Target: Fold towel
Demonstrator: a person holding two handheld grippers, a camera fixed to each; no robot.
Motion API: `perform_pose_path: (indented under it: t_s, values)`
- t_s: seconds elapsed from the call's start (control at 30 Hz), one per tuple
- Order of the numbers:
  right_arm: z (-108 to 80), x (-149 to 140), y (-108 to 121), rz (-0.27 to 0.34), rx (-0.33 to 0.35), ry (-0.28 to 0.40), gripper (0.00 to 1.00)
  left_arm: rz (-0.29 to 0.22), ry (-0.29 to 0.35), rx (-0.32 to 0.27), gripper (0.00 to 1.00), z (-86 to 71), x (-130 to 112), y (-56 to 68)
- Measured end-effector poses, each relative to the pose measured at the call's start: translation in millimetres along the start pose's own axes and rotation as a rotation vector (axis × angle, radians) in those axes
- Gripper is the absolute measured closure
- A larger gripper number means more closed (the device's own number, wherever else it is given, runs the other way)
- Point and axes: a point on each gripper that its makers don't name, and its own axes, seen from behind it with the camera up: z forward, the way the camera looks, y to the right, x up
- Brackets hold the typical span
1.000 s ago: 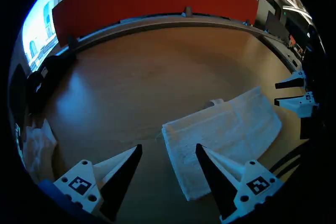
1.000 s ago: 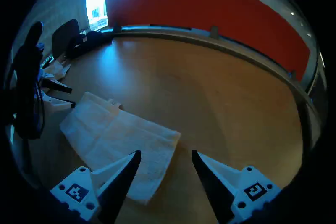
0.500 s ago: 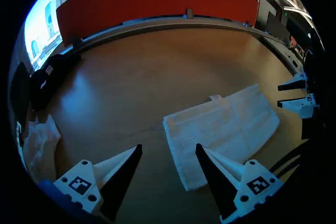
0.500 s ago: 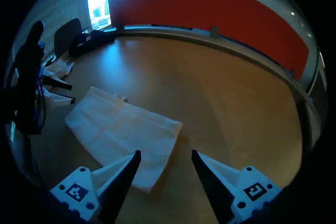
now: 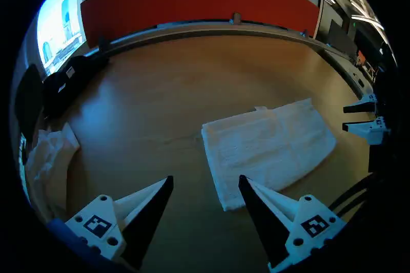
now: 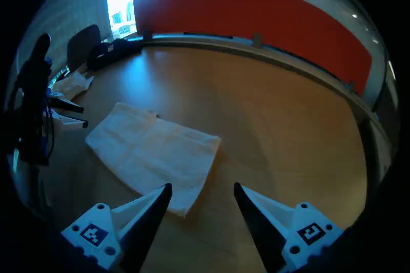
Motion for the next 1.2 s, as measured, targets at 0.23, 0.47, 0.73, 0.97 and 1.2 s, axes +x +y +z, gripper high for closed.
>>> perform_pose_path:
  t_s: [0.23,0.47,0.73,0.97,1.2]
  values:
    - [-1.3,-1.4,-3.6,-0.022,0.023,-0.002,0.07,-0.011,0.007,0.018,0.06,-7.8,-5.9,-3.4]
    - [2.0,-0.6,-9.1,-0.063,0.055,-0.005,0.07,-0.038,0.013,0.041,0.06,-21.6,-17.5,-11.2]
    - [5.6,-5.0,-17.4,-0.117,0.091,-0.02,0.07,-0.08,0.02,0.067,0.06,-39.6,-32.3,-24.2]
    - [6.8,-9.0,-20.1,-0.139,0.109,-0.032,0.07,-0.098,0.023,0.086,0.06,-49.3,-40.7,-32.3]
    - [9.0,-21.2,-19.1,-0.16,0.114,-0.058,0.07,-0.109,0.021,0.1,0.06,-57.5,-51.2,-38.4]
